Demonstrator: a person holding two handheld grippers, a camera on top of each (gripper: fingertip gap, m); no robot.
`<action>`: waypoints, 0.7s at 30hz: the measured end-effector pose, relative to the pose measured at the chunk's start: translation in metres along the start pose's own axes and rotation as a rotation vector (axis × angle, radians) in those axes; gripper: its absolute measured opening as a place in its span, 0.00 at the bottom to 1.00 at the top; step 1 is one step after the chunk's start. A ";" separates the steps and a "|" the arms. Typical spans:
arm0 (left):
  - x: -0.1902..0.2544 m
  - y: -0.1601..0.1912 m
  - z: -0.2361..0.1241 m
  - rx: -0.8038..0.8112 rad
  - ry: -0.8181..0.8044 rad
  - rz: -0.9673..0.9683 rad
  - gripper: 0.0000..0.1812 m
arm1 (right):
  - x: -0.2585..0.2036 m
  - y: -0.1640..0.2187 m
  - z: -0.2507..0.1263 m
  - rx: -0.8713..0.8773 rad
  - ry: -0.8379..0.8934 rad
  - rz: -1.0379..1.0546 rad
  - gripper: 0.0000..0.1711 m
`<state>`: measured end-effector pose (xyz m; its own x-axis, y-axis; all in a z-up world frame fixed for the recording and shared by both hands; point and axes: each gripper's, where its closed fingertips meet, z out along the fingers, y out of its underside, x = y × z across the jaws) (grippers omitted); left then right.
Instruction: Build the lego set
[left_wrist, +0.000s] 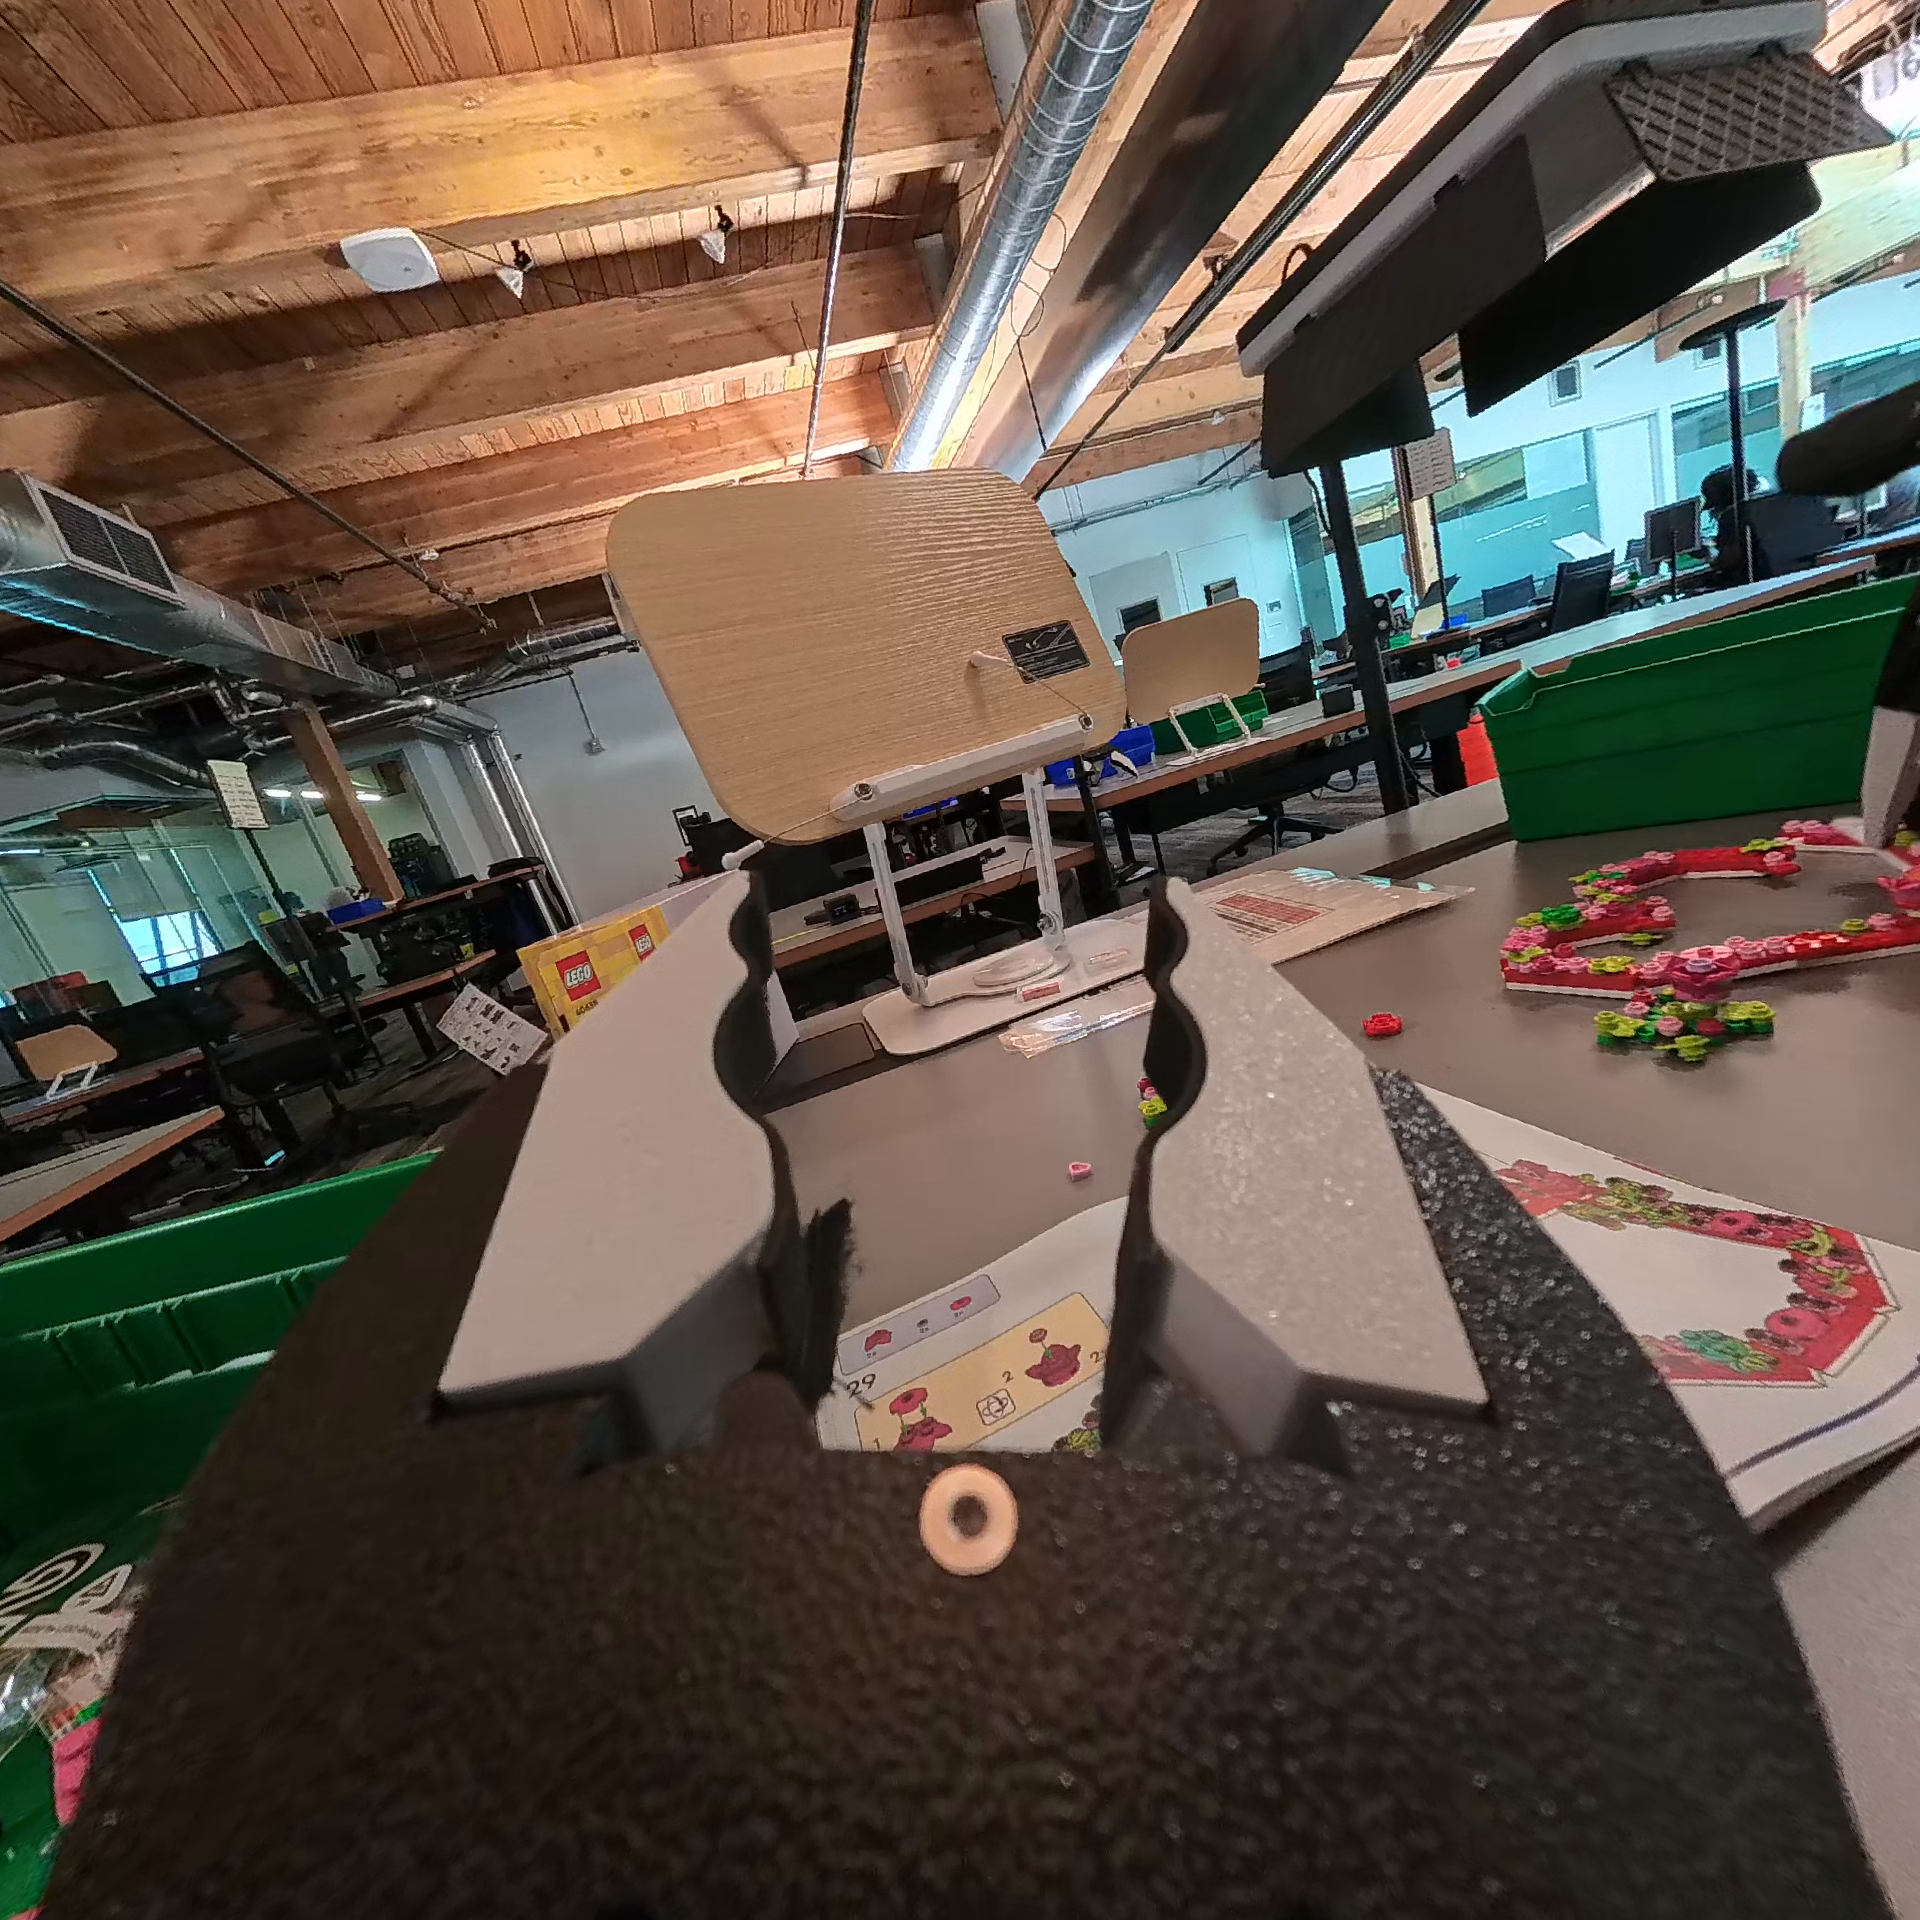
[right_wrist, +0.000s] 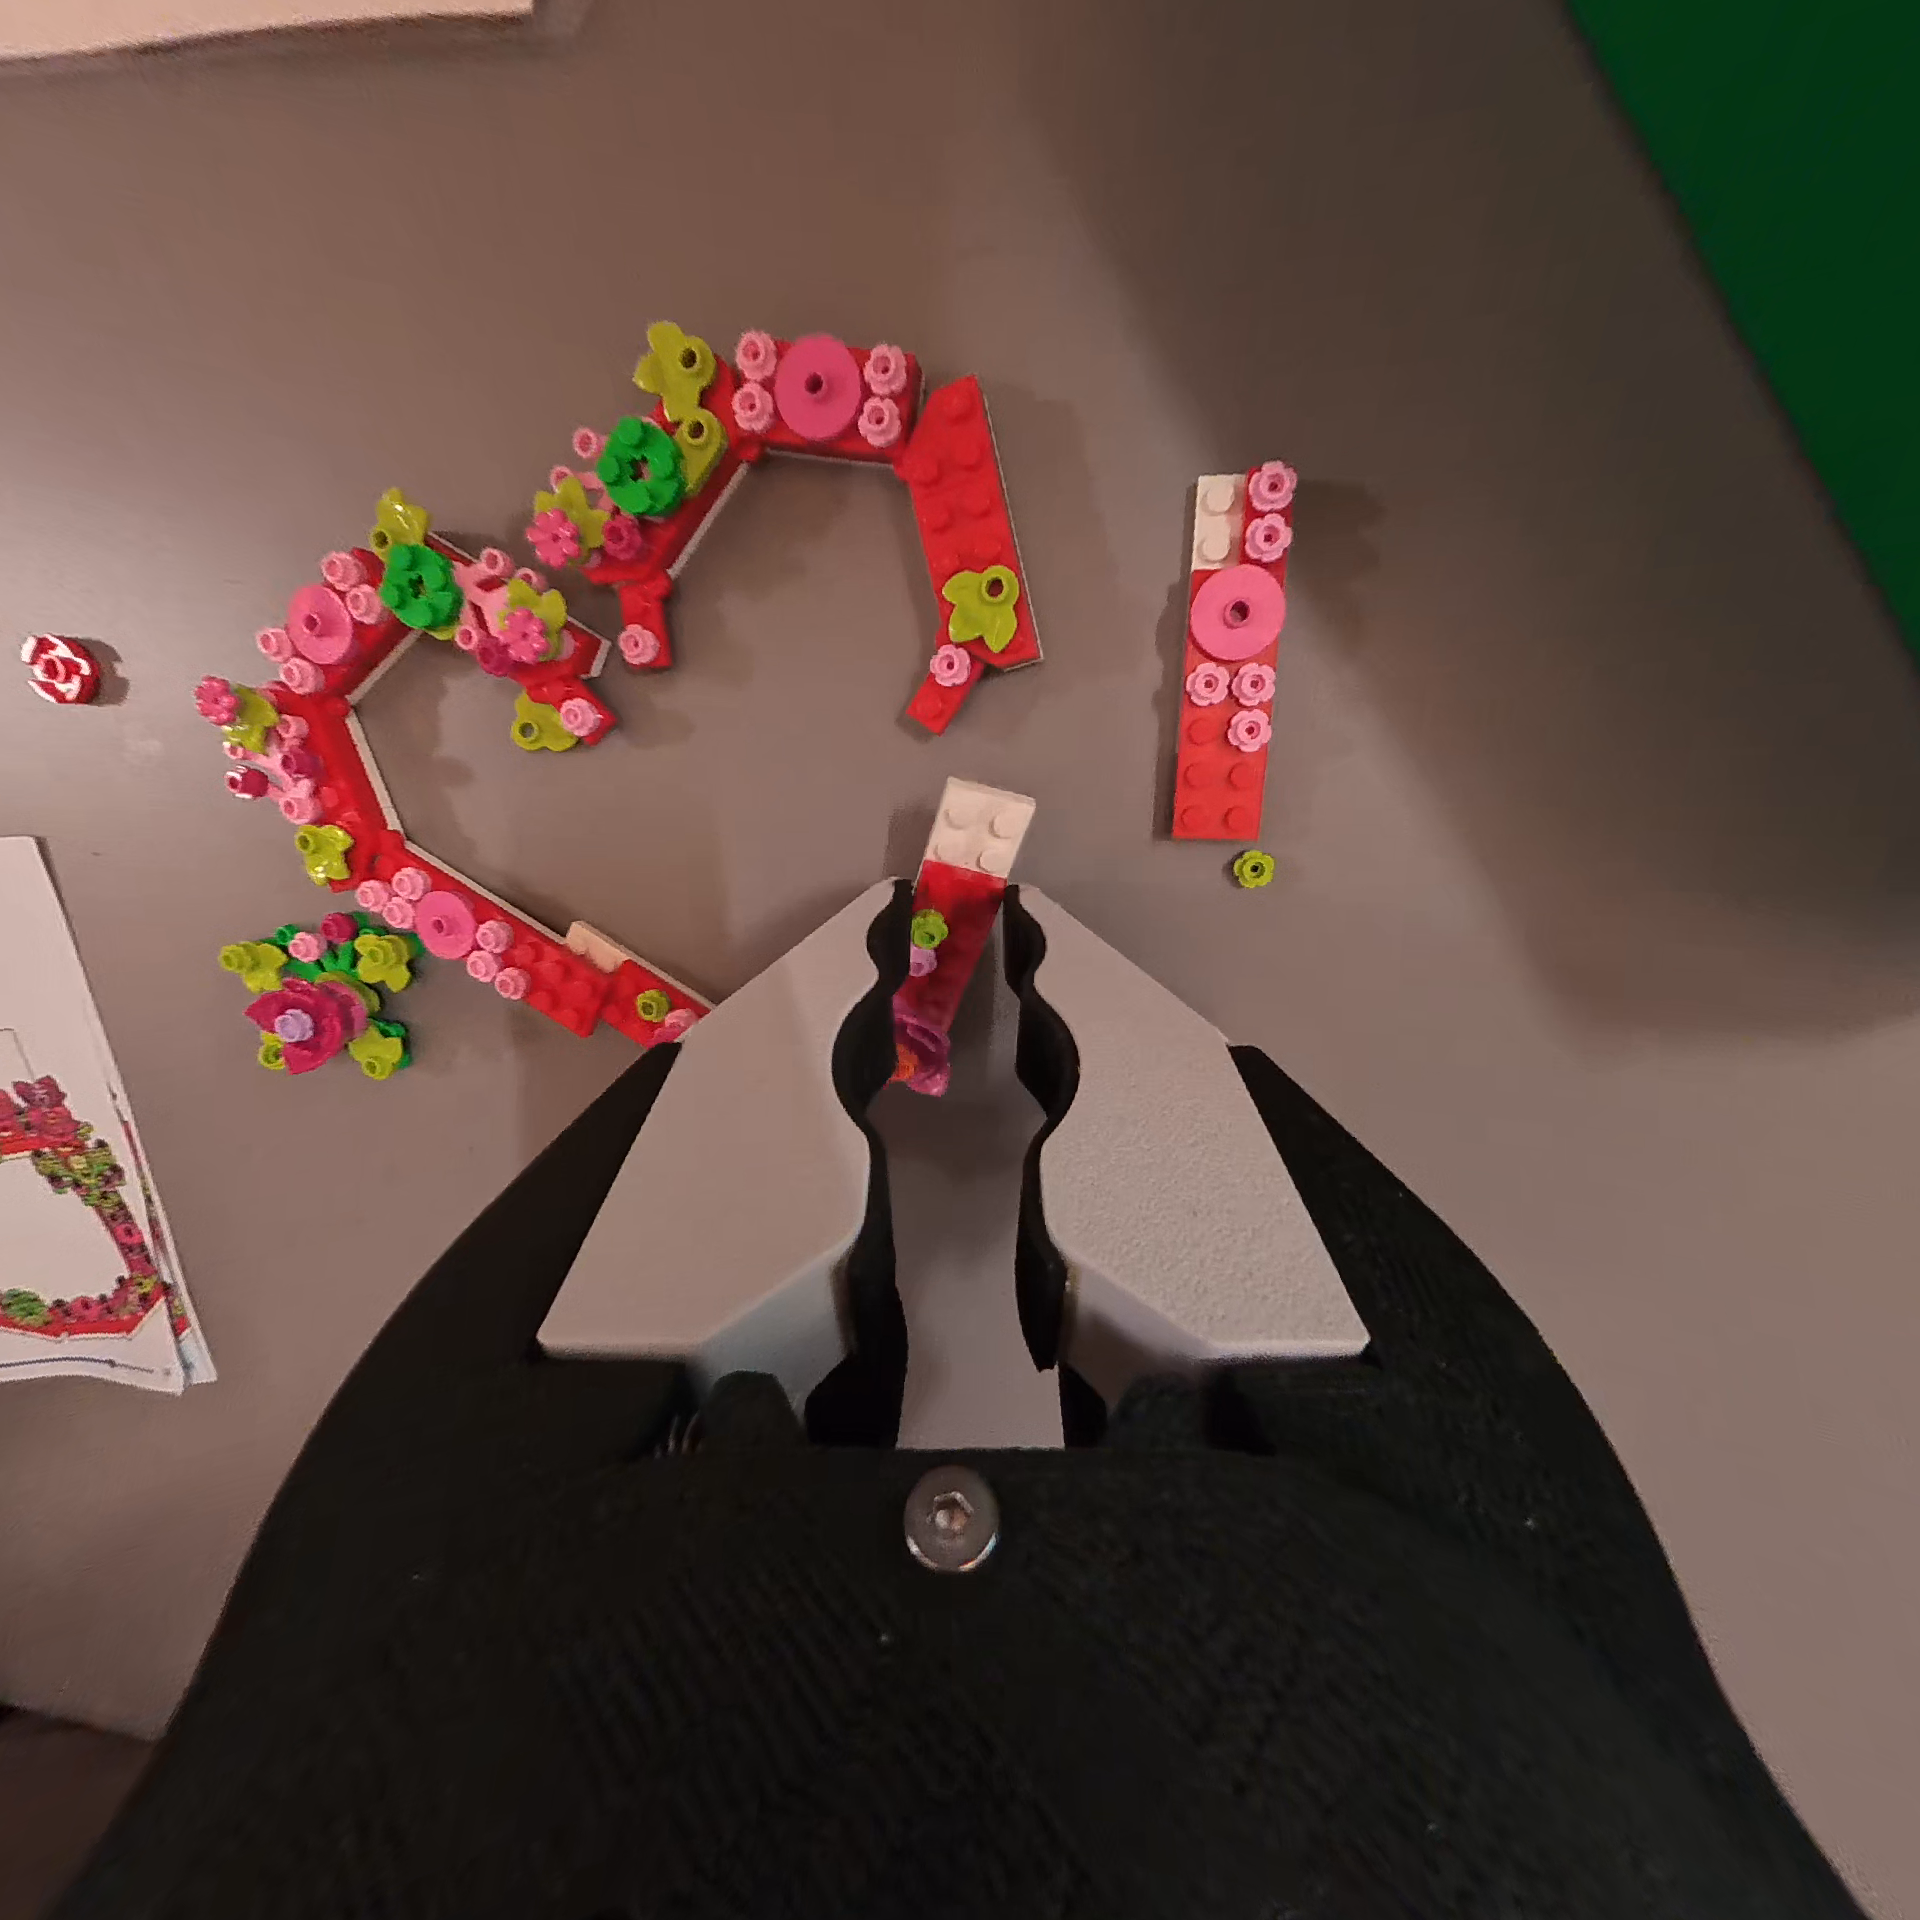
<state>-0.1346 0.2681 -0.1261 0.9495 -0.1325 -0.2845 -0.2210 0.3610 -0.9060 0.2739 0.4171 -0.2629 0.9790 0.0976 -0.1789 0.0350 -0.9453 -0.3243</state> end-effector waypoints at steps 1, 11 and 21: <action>0.000 0.000 0.000 0.001 0.001 -0.002 0.38 | -0.001 0.000 -0.001 0.001 -0.001 0.006 0.09; -0.001 -0.001 -0.001 0.006 0.000 -0.012 0.38 | -0.008 0.003 -0.012 -0.054 -0.081 0.036 0.09; -0.001 -0.001 -0.001 0.007 0.001 -0.016 0.38 | -0.013 0.010 -0.023 -0.121 -0.105 0.012 0.08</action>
<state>-0.1354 0.2666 -0.1253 0.9526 -0.1389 -0.2705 -0.2045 0.3657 -0.9080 0.2665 0.3992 -0.2421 0.9532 0.1122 -0.2808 0.0534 -0.9765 -0.2087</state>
